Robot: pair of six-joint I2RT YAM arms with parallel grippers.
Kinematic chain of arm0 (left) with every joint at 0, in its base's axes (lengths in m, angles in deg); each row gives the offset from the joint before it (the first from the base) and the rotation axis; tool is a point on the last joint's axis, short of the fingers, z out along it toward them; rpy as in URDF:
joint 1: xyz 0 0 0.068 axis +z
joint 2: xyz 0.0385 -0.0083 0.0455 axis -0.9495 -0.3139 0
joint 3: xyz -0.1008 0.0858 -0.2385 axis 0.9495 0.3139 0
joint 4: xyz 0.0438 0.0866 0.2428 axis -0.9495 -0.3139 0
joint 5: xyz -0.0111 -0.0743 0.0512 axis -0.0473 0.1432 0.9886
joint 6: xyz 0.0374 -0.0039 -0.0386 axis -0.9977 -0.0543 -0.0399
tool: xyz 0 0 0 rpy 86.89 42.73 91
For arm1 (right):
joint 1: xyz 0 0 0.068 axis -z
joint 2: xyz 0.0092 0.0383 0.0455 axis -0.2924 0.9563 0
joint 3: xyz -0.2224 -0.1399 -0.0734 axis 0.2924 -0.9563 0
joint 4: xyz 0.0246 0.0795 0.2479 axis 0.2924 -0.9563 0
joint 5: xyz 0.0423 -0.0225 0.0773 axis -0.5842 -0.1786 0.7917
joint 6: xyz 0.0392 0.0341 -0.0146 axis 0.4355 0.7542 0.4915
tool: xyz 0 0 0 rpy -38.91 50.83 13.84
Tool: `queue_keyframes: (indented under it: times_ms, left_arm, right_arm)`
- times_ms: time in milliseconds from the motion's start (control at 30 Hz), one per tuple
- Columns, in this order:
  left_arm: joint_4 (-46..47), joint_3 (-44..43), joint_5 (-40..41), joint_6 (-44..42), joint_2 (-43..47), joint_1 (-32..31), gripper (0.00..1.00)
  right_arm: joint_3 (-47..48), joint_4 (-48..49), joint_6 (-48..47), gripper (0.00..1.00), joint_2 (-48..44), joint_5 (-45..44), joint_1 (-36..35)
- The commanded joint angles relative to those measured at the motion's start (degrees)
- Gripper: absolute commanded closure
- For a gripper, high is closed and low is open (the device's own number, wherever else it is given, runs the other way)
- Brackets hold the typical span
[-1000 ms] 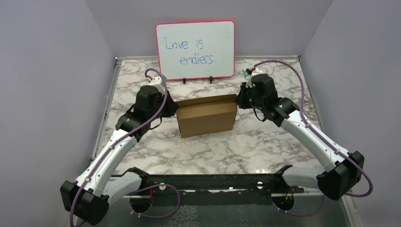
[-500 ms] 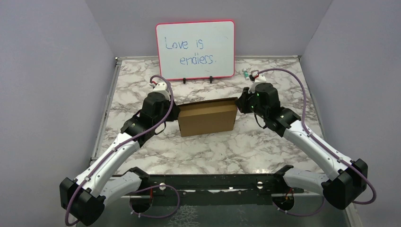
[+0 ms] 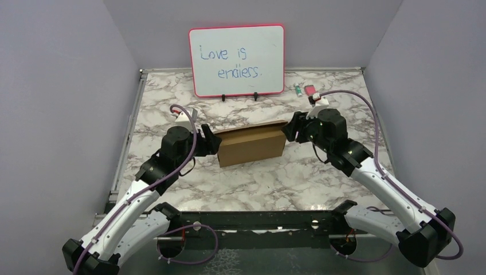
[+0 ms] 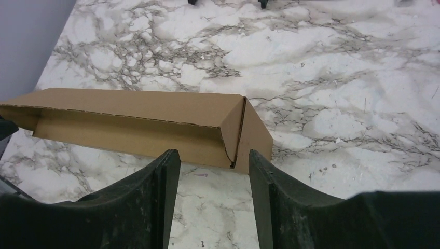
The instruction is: Fold the paper box
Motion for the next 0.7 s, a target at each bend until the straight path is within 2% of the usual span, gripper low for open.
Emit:
queue_keyframes:
  times_ms: [0,167,300,500,667]
  left_arm:
    - [1.1,-1.4,-0.8,3.1,2.9,-0.2,0.29]
    - [1.0,-2.3,0.6,7.6,5.4,-0.2,0.1]
    - [1.4,-1.6,3.3,11.6,6.6,0.0,0.01]
    - [3.8,-0.1,5.5,14.4,6.5,1.3,0.01]
    - [7.0,1.5,3.9,16.5,5.3,4.0,0.03]
  right_arm:
    - [3.7,-1.9,-0.5,0.42,-1.7,-1.2,-0.3]
    - [8.9,-6.7,1.0,0.3,1.4,-0.1,0.5]
    - [9.7,-5.8,2.8,0.22,2.6,5.8,4.2]
    - [6.3,-0.2,9.6,0.23,4.3,24.0,15.7]
    - [3.3,5.5,13.9,0.26,5.3,29.3,18.1]
